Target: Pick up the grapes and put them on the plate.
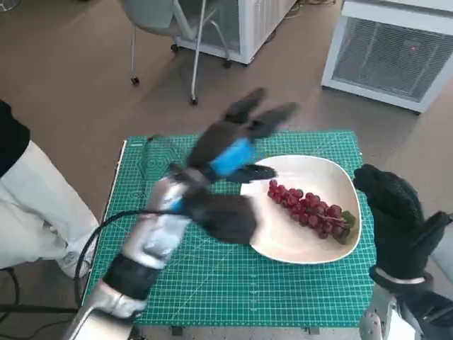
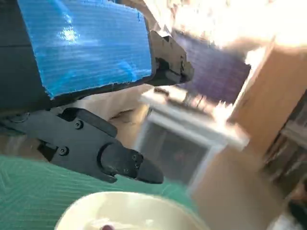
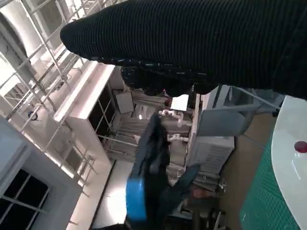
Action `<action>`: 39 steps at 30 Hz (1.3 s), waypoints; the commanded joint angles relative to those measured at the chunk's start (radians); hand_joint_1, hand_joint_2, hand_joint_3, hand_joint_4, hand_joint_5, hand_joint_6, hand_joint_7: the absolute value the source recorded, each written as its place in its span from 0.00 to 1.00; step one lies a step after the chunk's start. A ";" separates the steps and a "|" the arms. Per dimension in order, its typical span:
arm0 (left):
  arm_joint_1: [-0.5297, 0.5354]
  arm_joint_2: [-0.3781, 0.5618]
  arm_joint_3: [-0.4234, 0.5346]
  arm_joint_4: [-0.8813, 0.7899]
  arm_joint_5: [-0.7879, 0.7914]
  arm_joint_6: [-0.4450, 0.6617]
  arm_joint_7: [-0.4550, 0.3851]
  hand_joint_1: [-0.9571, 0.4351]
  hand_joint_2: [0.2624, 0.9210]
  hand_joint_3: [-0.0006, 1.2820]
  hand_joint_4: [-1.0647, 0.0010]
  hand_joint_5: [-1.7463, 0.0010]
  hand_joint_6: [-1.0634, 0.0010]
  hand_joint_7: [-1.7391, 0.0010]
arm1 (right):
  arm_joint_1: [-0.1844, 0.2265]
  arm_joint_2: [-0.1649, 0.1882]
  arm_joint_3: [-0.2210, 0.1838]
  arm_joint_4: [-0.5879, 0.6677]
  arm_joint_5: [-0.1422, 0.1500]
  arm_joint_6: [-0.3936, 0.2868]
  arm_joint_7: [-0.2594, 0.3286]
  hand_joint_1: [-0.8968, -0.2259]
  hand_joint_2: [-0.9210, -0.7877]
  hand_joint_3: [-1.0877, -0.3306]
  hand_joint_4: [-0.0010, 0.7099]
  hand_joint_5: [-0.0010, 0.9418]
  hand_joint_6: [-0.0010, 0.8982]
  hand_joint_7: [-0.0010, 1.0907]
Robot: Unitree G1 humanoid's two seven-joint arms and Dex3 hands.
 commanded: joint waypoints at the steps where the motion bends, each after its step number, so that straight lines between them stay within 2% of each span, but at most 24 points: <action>1: 0.075 -0.010 0.117 0.055 -0.252 -0.154 -0.090 0.29 1.00 0.10 1.00 1.00 0.87 1.00 | 0.011 0.005 0.001 0.001 -0.008 0.005 -0.008 0.75 0.00 0.64 0.64 0.43 0.25 0.76; 4: 0.115 -0.030 0.182 0.069 -0.440 -0.186 -0.214 0.30 1.00 0.13 1.00 1.00 0.90 1.00 | 0.005 0.005 0.003 0.004 -0.009 0.006 -0.008 0.75 0.00 0.64 0.64 0.43 0.25 0.76; 8: 0.169 -0.050 0.248 0.056 -0.631 -0.160 -0.357 0.31 1.00 0.16 1.00 1.00 0.91 1.00 | -0.002 0.005 0.004 0.006 -0.006 0.010 -0.006 0.74 0.00 0.64 0.64 0.43 0.25 0.76; 15: 0.260 -0.056 0.313 -0.010 -0.819 -0.085 -0.495 0.33 1.00 0.18 1.00 1.00 0.89 0.99 | -0.011 0.002 0.008 0.005 0.001 0.019 0.005 0.74 0.00 0.64 0.65 0.42 0.25 0.76; 23: 0.322 -0.056 0.339 -0.031 -0.836 -0.125 -0.563 0.32 1.00 0.20 0.99 1.00 0.88 0.99 | -0.014 -0.005 0.011 0.002 0.020 0.038 0.028 0.72 0.00 0.65 0.65 0.42 0.24 0.75; 39: 0.361 -0.084 0.346 -0.068 -0.821 -0.120 -0.569 0.31 1.00 0.22 0.98 1.00 0.86 0.98 | -0.029 -0.016 0.003 0.000 0.049 0.068 0.067 0.71 0.00 0.66 0.66 0.41 0.24 0.76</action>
